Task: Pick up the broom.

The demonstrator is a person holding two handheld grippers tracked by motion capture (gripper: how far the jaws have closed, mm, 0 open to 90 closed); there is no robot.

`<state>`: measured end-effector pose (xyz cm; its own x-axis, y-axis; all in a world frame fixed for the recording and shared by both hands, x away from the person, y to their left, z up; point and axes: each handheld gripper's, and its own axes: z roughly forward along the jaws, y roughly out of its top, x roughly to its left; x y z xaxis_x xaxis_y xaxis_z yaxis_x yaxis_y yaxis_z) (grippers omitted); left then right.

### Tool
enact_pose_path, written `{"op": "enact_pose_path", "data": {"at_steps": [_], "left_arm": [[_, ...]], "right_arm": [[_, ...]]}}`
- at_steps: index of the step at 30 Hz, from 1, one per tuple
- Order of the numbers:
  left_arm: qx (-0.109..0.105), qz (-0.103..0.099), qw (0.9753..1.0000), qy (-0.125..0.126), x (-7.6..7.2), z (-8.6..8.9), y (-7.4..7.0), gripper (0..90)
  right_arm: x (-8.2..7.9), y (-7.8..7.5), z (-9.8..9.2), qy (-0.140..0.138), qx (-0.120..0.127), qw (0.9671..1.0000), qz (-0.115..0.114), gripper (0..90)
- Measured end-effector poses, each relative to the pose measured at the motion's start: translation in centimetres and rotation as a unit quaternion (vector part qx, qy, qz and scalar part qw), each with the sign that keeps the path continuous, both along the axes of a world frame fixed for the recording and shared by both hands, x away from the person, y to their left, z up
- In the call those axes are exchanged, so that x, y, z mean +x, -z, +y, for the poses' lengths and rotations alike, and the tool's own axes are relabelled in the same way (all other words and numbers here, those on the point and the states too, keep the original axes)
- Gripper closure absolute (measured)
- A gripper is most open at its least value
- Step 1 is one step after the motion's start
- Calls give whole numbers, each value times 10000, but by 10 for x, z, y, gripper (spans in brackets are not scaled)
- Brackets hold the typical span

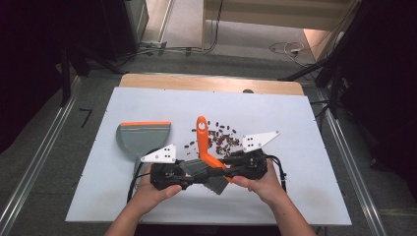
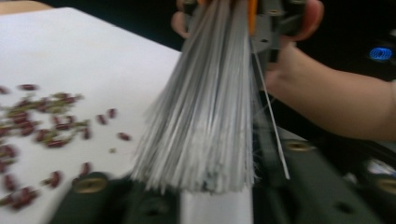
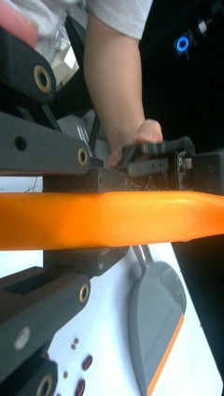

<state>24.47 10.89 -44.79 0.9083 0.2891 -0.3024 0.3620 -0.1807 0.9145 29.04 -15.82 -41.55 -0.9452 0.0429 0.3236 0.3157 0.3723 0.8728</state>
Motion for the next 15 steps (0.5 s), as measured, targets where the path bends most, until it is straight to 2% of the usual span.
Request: {"op": "enact_pose_path", "data": {"at_steps": [2,4,5,6,7,8,10,11,12,13,14,15], "left_arm": [[-21,-7,9996,-282,-1,7,-3,484],[-60,-24,9989,-462,-1,13,-4,416],[-60,-24,9989,-462,-1,13,-4,372],[-17,-54,9976,-684,0,18,-5,323],[-17,-54,9976,-684,0,18,-5,292],[25,-41,9958,-919,0,21,-5,250],[99,-58,9939,-1101,0,24,-5,144],[99,-58,9939,-1101,0,24,-5,104],[102,-49,9927,-1198,0,26,-4,83],[102,-49,9927,-1198,0,26,-4,65],[118,-58,9921,-1245,0,28,-3,65],[107,-67,9910,-1333,1,31,-2,22]], "right_arm": [[1,-1,0,144,-15,9999,-26,689],[3,-2,-2,271,-13,9996,-49,689],[4,-2,-3,357,-24,9993,-55,689],[4,-2,-5,428,-44,9991,-49,689],[5,-2,-6,495,-68,9987,-74,689],[5,-2,-7,596,-113,9981,-114,689],[7,-2,-11,879,-161,9959,-122,689],[8,-1,-12,989,-159,9949,-123,689],[10,-1,-14,1082,-169,9939,-119,689],[11,0,-16,1196,-203,9925,-155,689],[11,0,-16,1196,-203,9925,-155,689],[12,0,-18,1342,-297,9903,-196,689]]}}
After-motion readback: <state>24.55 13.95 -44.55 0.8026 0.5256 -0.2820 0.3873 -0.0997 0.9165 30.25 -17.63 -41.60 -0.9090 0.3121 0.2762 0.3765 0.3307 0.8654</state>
